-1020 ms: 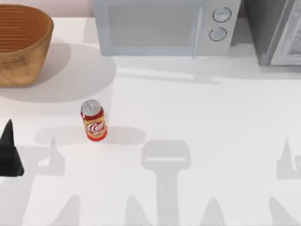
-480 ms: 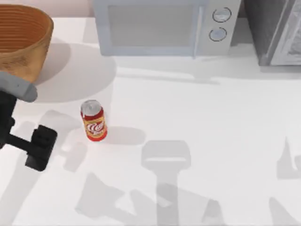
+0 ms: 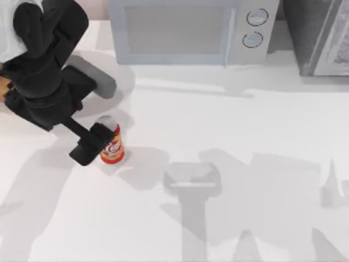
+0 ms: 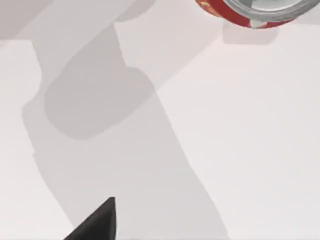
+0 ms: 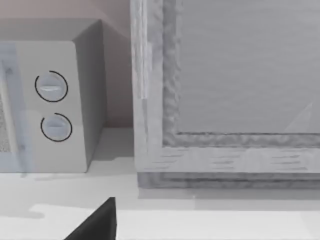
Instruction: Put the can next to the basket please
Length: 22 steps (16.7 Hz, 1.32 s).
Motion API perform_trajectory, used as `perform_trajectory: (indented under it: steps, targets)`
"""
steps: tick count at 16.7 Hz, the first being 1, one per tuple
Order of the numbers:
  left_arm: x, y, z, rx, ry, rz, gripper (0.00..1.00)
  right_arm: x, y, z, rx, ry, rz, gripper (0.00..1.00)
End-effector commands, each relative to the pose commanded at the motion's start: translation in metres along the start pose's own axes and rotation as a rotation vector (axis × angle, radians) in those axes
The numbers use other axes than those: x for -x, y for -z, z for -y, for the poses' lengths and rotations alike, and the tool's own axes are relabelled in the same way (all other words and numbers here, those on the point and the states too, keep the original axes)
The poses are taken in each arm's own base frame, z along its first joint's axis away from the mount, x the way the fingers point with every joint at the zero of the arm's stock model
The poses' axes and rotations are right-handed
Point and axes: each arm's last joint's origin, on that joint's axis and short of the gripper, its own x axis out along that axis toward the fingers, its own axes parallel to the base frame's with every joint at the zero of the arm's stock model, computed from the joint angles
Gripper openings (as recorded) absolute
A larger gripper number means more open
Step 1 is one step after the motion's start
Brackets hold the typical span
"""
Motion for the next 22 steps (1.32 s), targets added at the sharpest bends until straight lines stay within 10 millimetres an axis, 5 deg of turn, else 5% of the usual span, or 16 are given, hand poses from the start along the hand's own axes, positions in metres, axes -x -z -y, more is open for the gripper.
perform_trajectory:
  steps: [4,8,15,22]
  targets:
    - [-0.011,-0.052,-0.005,-0.072,0.035,-0.077,1.0,0.0,0.0,0.0,0.0,0.0,0.0,1.0]
    - [-0.015,-0.079,-0.007,-0.106,0.042,-0.077,1.0,0.0,0.0,0.0,0.0,0.0,0.0,1.0]
    - [-0.016,-0.081,-0.009,-0.106,0.041,-0.073,1.0,0.0,0.0,0.0,0.0,0.0,0.0,1.0]
    - [-0.066,-0.078,-0.006,-0.109,0.042,-0.073,1.0,0.0,0.0,0.0,0.0,0.0,0.0,1.0]
